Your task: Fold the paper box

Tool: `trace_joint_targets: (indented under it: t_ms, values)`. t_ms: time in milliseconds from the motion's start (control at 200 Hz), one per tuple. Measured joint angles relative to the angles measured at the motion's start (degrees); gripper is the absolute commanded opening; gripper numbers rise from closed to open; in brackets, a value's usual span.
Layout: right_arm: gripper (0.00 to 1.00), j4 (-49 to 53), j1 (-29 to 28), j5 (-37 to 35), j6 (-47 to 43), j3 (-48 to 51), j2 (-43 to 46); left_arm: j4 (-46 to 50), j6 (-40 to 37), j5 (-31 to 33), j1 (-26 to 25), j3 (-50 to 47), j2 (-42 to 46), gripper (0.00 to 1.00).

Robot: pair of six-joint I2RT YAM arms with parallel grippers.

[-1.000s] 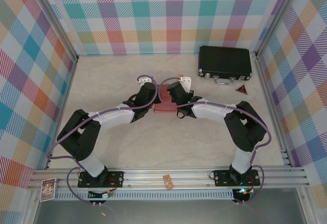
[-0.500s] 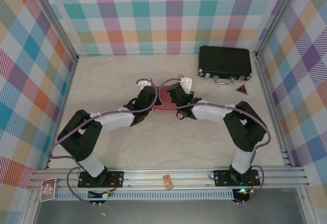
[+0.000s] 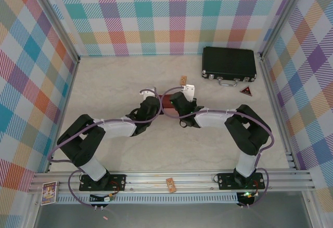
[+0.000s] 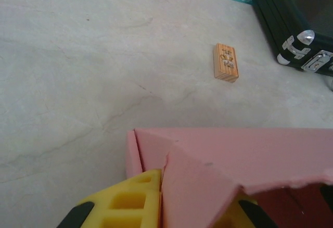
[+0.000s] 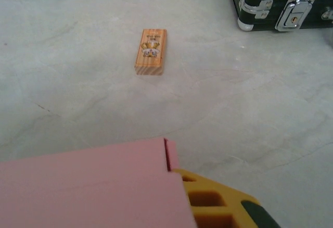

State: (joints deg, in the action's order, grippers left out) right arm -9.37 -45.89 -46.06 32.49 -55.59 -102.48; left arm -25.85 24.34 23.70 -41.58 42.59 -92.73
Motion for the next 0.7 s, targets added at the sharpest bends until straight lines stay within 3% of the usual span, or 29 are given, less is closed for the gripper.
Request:
trace_joint_targets:
  t_ms: [195, 700]
  values:
    - [0.27, 1.9, -0.33, 0.0, -0.33, 0.92, 0.28, 0.15, -1.49, -0.04, -0.52, -0.83, 0.9, 0.18]
    - [0.3, 2.99, -1.07, 0.0, -0.44, 3.23, 2.58, -1.95, -2.32, -0.7, -0.68, -4.94, 2.05, 0.23]
